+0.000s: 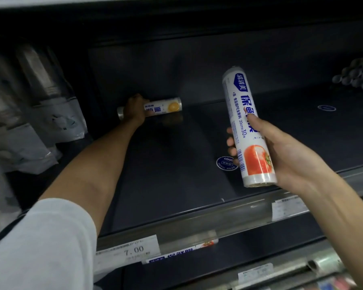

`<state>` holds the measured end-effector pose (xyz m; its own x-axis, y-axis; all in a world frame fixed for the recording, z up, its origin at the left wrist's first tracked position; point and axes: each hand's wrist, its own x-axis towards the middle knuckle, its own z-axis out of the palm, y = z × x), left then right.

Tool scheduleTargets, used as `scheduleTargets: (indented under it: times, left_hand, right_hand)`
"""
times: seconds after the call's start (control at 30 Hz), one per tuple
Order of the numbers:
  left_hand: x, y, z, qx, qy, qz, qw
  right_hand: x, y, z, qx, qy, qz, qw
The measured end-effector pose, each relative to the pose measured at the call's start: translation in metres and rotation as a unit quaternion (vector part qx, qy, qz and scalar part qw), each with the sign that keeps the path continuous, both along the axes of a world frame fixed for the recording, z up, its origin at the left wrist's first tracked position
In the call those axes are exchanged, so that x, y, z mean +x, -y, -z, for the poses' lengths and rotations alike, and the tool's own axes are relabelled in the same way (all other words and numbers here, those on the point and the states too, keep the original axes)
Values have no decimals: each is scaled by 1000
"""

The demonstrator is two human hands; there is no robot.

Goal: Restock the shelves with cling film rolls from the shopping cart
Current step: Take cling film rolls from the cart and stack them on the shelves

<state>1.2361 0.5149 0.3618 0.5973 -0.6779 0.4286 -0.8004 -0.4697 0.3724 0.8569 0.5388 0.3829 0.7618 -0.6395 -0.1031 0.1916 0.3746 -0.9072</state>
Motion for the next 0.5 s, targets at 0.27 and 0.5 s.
scheduleTargets:
  times: [0.27,0.5]
  left_hand:
    - [4,1,0,-9,-42,-2,999]
    - [10,-12,-4,7,-39,5,999]
  right_hand:
    - [-3,0,-1,-3,-3,3,1000]
    - [-6,-7,-1,20,-7,-4,1000]
